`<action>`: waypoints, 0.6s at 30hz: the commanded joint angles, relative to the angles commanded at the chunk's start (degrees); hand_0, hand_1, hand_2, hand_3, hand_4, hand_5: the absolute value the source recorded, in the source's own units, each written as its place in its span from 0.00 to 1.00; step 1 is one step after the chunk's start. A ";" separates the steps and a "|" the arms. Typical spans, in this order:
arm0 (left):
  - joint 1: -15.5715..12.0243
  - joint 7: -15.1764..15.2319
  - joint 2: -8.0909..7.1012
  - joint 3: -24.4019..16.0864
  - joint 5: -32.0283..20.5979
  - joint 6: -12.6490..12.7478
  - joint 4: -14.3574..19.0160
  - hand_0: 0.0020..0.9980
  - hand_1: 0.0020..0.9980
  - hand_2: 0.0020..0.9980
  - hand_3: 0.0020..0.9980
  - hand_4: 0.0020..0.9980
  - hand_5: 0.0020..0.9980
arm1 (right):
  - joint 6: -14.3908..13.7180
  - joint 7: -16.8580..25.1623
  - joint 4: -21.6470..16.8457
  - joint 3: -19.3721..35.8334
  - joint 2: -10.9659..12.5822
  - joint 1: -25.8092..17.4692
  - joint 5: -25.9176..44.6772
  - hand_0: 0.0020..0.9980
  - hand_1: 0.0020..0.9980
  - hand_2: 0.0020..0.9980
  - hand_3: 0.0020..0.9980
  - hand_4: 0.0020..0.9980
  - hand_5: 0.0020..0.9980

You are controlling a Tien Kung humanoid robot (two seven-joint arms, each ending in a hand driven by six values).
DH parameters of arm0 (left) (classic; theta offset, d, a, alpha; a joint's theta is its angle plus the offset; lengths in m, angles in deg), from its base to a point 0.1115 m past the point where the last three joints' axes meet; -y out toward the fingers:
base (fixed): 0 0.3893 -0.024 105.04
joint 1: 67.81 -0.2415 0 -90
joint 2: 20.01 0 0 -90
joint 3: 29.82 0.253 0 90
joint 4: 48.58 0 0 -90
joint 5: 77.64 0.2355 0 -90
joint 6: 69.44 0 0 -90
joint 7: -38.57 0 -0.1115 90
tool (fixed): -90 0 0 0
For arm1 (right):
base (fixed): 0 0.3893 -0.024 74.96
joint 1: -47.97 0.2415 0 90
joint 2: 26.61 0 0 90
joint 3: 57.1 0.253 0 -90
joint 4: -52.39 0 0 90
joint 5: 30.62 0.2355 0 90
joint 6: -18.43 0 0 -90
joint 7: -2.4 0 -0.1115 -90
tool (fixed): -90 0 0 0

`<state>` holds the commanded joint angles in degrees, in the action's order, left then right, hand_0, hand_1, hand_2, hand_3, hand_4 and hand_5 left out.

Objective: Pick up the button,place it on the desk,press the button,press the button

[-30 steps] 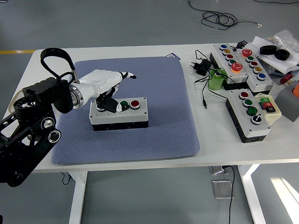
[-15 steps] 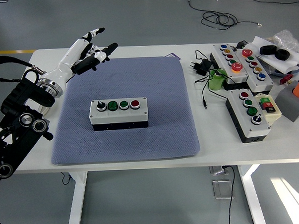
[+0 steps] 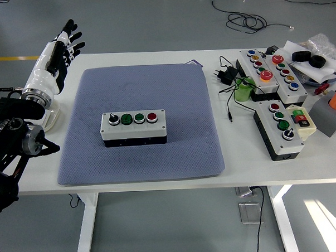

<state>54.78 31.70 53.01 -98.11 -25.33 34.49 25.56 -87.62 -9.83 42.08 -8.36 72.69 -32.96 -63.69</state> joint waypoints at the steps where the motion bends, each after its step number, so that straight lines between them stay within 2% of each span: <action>1: -0.29 0.15 0.03 -0.41 -1.14 -0.20 -0.23 0.81 0.86 0.92 0.92 0.74 1.00 | 0.00 0.03 0.00 0.03 0.01 -0.05 0.01 0.79 0.80 0.82 0.75 0.41 0.48; 12: -2.11 0.92 0.23 -1.44 -2.94 -0.90 -1.08 0.82 0.86 0.91 0.91 0.72 1.00 | -0.01 -0.07 0.00 -0.32 0.02 -0.30 0.31 0.79 0.80 0.82 0.75 0.41 0.48; 18: -2.51 2.90 -0.31 -1.54 -3.83 -3.39 -2.91 0.81 0.85 0.90 0.90 0.70 1.00 | 0.00 -0.16 0.00 -0.62 0.00 -0.44 0.21 0.79 0.80 0.82 0.75 0.41 0.48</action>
<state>52.27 34.60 52.70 -99.65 -29.16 31.10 22.65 -87.62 -9.99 42.08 -8.98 72.69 -33.40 -63.47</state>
